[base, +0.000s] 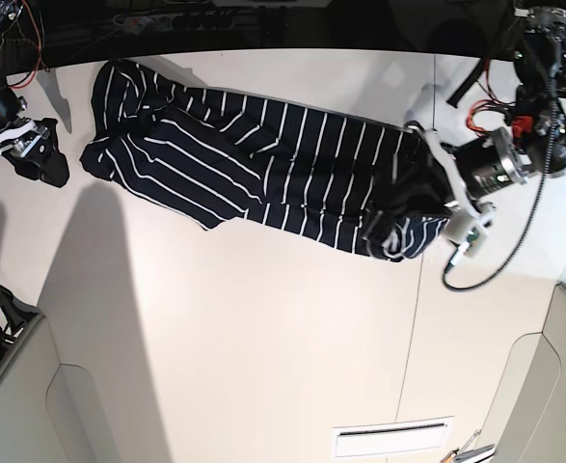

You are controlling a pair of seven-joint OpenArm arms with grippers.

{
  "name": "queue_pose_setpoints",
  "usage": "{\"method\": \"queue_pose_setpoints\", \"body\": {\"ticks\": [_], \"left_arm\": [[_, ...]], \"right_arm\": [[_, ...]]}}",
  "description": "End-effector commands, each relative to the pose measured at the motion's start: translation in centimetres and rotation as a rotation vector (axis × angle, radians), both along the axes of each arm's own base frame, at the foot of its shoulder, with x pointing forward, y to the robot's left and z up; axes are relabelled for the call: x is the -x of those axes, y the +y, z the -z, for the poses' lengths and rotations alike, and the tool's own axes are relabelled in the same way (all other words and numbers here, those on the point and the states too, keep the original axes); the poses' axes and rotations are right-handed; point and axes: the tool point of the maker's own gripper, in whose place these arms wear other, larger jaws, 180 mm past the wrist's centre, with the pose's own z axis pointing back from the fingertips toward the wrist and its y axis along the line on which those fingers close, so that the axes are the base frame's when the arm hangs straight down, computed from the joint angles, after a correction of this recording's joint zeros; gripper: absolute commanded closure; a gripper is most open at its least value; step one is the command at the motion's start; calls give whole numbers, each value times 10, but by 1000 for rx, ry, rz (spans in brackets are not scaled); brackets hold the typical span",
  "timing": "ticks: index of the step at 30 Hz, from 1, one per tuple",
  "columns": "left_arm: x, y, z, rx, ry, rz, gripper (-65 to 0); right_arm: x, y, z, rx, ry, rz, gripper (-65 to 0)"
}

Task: Fold the T-shirt properly
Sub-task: 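Release with the right gripper and carry the left gripper's end toward the right gripper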

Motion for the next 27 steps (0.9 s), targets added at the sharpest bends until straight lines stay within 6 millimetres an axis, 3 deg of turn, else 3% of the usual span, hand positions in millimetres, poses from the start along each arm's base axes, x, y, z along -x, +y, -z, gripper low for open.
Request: {"method": "queue_pose_setpoints", "body": {"ticks": [1, 10, 17, 19, 24, 27], "left_arm": [[-5, -8, -14, 41, -55, 6, 0], [-7, -46, 6, 93, -25, -6, 0], [-5, -68, 33, 139, 67, 24, -14], [-2, -74, 34, 141, 75, 42, -84], [4, -86, 33, 169, 83, 75, -333], [4, -90, 27, 209, 82, 76, -357]], "right_arm": [[-4, 0, -12, -1, -42, -7, -416], [24, 13, 7, -69, 21, 11, -416], [28, 21, 12, -96, 29, 22, -416], [29, 24, 14, -106, 32, 27, -416], [30, 26, 19, -105, 46, 39, -416], [29, 29, 20, -111, 49, 31, -416]]}}
